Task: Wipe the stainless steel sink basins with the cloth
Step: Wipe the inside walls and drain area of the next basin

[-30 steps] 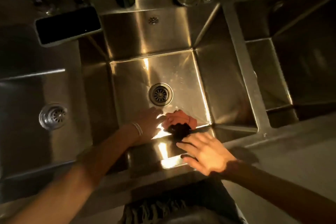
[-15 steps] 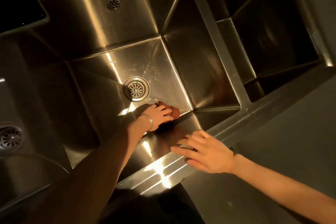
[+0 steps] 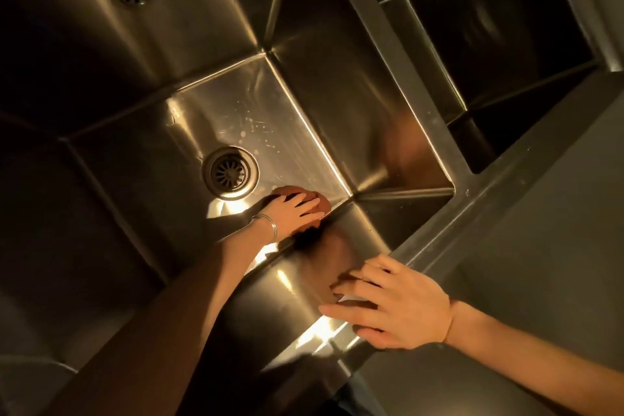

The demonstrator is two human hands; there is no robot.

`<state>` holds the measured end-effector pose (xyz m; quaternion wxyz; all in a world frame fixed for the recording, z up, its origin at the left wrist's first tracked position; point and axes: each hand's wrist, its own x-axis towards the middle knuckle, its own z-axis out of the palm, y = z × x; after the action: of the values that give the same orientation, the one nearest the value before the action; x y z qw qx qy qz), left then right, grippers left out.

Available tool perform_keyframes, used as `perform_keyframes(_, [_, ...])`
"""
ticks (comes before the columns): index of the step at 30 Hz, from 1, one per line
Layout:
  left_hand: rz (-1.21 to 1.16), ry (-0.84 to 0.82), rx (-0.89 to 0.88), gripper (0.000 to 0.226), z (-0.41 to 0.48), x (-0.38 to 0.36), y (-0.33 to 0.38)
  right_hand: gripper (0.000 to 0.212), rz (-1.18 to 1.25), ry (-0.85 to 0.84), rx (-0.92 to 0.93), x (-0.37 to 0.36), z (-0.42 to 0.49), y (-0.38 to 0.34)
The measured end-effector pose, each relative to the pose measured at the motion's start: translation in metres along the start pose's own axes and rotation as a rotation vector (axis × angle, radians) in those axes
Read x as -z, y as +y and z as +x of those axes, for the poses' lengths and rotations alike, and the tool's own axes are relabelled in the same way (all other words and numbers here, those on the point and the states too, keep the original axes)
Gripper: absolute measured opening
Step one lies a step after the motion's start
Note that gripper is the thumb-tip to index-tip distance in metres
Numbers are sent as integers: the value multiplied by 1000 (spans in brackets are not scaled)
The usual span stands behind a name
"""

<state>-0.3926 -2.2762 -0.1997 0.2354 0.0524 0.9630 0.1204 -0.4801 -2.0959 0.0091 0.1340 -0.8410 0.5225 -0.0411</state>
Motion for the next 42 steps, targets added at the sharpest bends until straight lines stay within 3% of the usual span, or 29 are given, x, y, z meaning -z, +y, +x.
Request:
perform_keyframes(4, [-4,-37,9,74,16,4,-3,46,4,-24,-8,-2,-1,-1])
perform_keyframes(8, [-99,-2,88,52,35,24,7,45,24,-52,-19,-1,-1,1])
perform_keyframes(11, [-172,110,2,36,43,45,27,45,60,-62,-31,1,0,0])
perform_keyframes(13, [-187,274,-80,36,42,70,33,45,46,-61,-33,1,0,0])
perform_keyframes(16, [-262,741,-276,36,36,114,41,45,43,-18,-48,-1,0,-2])
perform_keyframes(18, [-283,905,-321,42,32,132,46,46,50,4,-45,-2,1,-2])
perform_keyframes(19, [-308,911,-301,45,31,136,49,46,51,12,-46,-2,1,-2])
perform_keyframes(20, [-358,841,-258,49,31,136,51,46,52,19,-50,-3,0,-2])
perform_keyframes(22, [-437,547,-135,54,31,129,52,47,50,20,-54,-3,0,-3])
perform_keyframes(24, [-369,311,-35,50,35,125,47,47,38,13,-49,-3,1,-3])
perform_keyframes(26, [-309,250,-31,44,35,129,45,47,44,14,-49,-2,0,-3])
perform_keyframes(27, [-291,309,-63,42,30,132,46,48,51,19,-51,-1,1,-3])
perform_keyframes(31, [-263,852,-268,43,-3,129,52,50,28,-9,-33,0,0,-2])
perform_keyframes(33, [-297,889,-231,40,-11,116,59,51,22,-4,-31,-2,0,-2])
perform_keyframes(36, [-386,624,-88,44,6,89,53,50,29,-55,-28,-2,0,-4])
perform_keyframes(39, [-191,249,-65,41,40,61,35,49,24,-52,-29,1,1,-2])
perform_keyframes(42, [-87,119,-61,39,56,40,30,48,32,-60,-33,1,1,-3])
